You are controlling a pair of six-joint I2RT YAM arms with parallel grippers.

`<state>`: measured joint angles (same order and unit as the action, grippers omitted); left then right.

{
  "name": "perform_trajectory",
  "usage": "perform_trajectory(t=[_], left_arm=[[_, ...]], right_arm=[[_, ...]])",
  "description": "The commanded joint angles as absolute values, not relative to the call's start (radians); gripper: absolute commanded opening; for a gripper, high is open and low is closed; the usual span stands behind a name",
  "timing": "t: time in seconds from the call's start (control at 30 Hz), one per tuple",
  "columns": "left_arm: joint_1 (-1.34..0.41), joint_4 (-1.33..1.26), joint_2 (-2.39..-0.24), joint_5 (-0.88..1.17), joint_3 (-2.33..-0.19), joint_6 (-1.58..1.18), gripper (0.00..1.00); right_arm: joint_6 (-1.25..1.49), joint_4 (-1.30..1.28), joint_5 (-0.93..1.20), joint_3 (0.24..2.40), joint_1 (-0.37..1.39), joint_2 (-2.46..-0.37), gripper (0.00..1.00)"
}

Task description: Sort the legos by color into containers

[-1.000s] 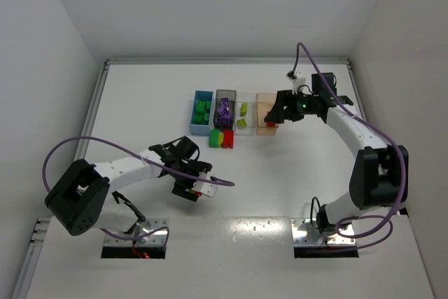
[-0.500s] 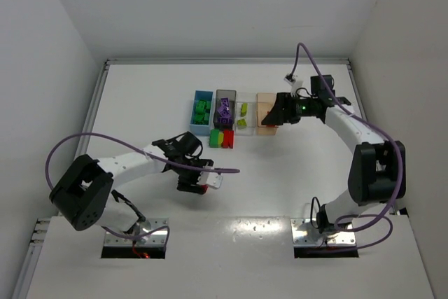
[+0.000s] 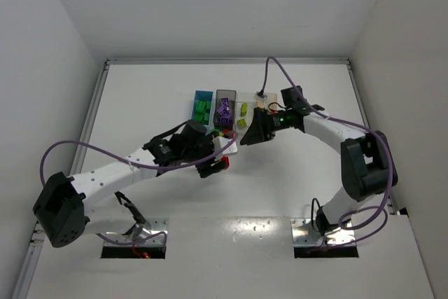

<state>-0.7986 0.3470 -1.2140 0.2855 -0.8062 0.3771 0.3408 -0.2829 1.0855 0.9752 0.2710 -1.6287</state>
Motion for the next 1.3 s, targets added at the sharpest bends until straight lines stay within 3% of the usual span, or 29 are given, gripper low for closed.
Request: perform_trajectory(t=[0.0,0.63,0.73,0.77,0.93,1.27], left_arm=[[-0.837,0.311,-1.197,0.207,-0.859,0.272,0.14],[-0.888,0.311,-1.215,0.184,-0.919,0.299,0.14],[-0.888,0.311,-1.215,0.175,-0.919,0.308,0.14],[-0.888,0.311,-1.215,0.166,-0.919,0.308,0.14],[-0.888,0.311,-1.204,0.155,-0.884,0.308,0.14],[-0.888,0.331,-1.124,0.132,-0.724,0.290,0.14]], right_arm=[[0.365,-0.255,1.176,1.029,0.331,-1.669,0.83],[0.276,-0.341,1.195,1.120,0.472,-1.776,0.80],[0.276,-0.350,1.204,1.120,0.472,-1.776,0.53],[0.276,-0.341,1.204,1.120,0.472,-1.776,0.36],[0.267,-0.331,1.169,1.075,0.454,-1.743,0.01],[0.206,-0.400,1.085,1.104,0.292,-1.623,0.00]])
